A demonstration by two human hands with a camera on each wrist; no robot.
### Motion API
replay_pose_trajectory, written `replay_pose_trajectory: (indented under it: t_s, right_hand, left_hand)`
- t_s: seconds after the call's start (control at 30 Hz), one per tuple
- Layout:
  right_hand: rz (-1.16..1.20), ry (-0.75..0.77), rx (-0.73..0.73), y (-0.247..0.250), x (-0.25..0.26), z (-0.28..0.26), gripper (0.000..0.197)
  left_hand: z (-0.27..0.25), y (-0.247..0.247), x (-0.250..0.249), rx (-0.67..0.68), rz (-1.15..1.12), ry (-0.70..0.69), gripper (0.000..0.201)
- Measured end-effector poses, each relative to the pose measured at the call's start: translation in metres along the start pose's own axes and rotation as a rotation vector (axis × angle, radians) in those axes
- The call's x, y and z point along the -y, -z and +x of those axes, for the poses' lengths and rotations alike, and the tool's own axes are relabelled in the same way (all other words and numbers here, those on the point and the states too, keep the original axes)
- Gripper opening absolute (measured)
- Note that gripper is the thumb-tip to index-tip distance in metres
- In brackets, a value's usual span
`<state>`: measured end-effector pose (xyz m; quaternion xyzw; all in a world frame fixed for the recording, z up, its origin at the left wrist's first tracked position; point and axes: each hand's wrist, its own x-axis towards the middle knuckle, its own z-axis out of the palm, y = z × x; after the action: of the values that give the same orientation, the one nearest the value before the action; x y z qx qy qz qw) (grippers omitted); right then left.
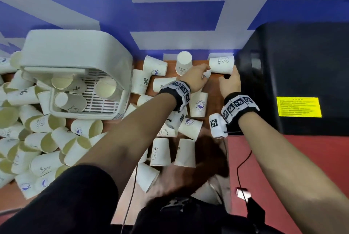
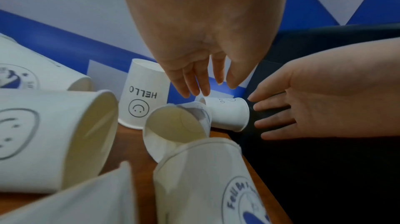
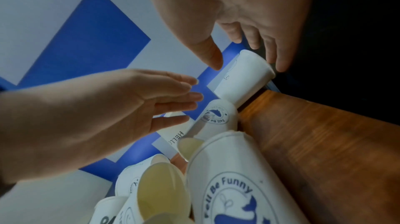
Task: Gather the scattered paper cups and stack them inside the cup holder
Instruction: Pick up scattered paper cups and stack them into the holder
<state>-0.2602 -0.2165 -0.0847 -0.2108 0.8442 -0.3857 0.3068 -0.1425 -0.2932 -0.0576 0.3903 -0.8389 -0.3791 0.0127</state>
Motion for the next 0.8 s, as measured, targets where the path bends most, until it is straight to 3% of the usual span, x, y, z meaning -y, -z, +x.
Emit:
replay_pose_trajectory:
  t_s: [0.2,0.4,0.8]
  right_hand:
    - [0.042,0.002,-0.018,-0.013,-0.002,0.03,0.062]
    - [0.062,-0.018,0.005,-0.015,0.001,0.035,0.062]
    - [0.079,0.108,0.038,-0.001,0.014,-0.006,0.066]
  left_hand:
    - [0.034,-0.008,-0.002,0.006,-0.06,0.054,0.05]
    - [0.051,-0.019,0.004,0.096,-0.176,0.131,0.062]
    - [0.004,-0.003,-0.009,-0.121,-0.419,0.039,0.06]
